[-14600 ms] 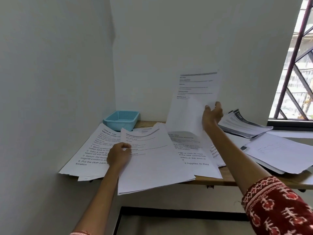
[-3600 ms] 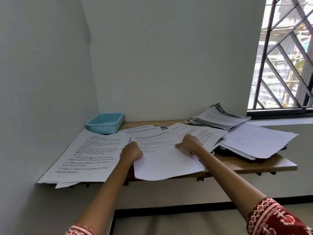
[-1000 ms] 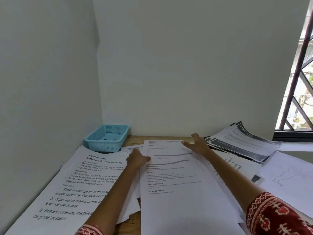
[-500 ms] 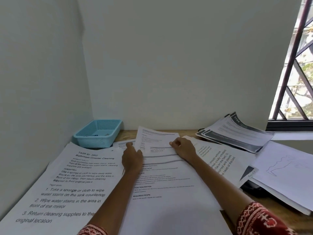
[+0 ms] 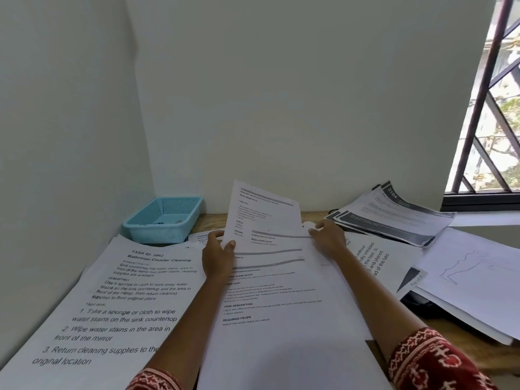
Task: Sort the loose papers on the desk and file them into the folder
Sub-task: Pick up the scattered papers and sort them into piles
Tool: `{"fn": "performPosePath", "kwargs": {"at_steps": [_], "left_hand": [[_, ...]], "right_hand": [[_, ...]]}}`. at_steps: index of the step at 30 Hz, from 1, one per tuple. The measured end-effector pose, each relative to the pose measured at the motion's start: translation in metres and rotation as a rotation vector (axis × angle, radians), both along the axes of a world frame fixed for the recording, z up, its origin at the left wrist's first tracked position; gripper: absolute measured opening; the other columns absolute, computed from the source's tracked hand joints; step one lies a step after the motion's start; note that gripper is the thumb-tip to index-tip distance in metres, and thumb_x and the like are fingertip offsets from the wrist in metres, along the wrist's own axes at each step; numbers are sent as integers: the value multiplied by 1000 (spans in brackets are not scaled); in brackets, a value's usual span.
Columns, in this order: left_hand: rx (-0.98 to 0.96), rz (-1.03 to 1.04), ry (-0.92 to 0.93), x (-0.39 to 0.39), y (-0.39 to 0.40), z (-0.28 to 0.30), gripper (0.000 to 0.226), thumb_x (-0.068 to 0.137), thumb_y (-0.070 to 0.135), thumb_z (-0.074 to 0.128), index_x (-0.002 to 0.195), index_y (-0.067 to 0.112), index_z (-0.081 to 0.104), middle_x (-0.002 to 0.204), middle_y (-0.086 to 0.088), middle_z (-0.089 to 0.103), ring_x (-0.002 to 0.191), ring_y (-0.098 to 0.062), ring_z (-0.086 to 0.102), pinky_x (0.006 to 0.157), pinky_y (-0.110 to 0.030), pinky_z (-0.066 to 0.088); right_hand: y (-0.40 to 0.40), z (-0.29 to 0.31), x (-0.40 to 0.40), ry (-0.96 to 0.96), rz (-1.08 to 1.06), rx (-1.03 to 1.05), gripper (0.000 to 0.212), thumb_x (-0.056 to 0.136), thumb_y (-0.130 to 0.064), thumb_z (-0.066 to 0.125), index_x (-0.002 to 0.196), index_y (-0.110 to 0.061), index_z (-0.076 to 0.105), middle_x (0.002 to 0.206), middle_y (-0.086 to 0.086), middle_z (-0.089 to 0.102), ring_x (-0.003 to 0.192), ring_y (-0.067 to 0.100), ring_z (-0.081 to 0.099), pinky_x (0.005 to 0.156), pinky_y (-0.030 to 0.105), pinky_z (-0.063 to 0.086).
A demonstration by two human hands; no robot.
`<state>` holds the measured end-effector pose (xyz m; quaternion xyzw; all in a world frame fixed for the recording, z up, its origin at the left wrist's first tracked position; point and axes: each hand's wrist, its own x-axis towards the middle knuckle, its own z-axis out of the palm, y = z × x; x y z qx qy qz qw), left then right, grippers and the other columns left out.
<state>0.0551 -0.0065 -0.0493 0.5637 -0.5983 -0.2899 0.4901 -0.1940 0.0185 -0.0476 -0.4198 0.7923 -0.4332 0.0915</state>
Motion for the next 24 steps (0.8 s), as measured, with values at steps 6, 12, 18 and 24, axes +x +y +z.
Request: {"fn": "performPosePath", "kwargs": {"at_steps": [6, 12, 18, 24], "left_hand": [[7, 43, 57, 1, -4, 0, 32, 93, 15, 55, 122, 2, 50, 127, -16, 57, 116, -31, 52, 94, -36, 41], [2, 15, 18, 0, -4, 0, 35, 95, 15, 51, 127, 4, 48, 130, -15, 55, 118, -31, 51, 95, -38, 41], [22, 10, -11, 0, -3, 0, 33, 96, 16, 50, 127, 4, 48, 130, -14, 55, 117, -30, 52, 94, -36, 41], [28, -8, -20, 2, -3, -2, 33, 96, 15, 49, 127, 5, 49, 130, -13, 55, 118, -30, 52, 95, -37, 41]], "right_hand": [[16, 8, -17, -270, 180, 4, 31, 82, -26, 74, 107, -12, 61, 97, 10, 65, 67, 19, 58, 53, 25, 45], [11, 3, -17, -255, 137, -146, 13, 73, -10, 78, 81, -14, 68, 91, 10, 72, 74, 21, 66, 71, 39, 58], [5, 6, -14, -95, 44, -290, 13, 86, -22, 64, 96, -13, 64, 98, 3, 65, 89, 22, 59, 72, 30, 41], [-1, 58, -15, 36, -189, -456, 8, 92, -15, 54, 93, -7, 55, 82, 8, 51, 77, 20, 46, 64, 29, 29]]}}
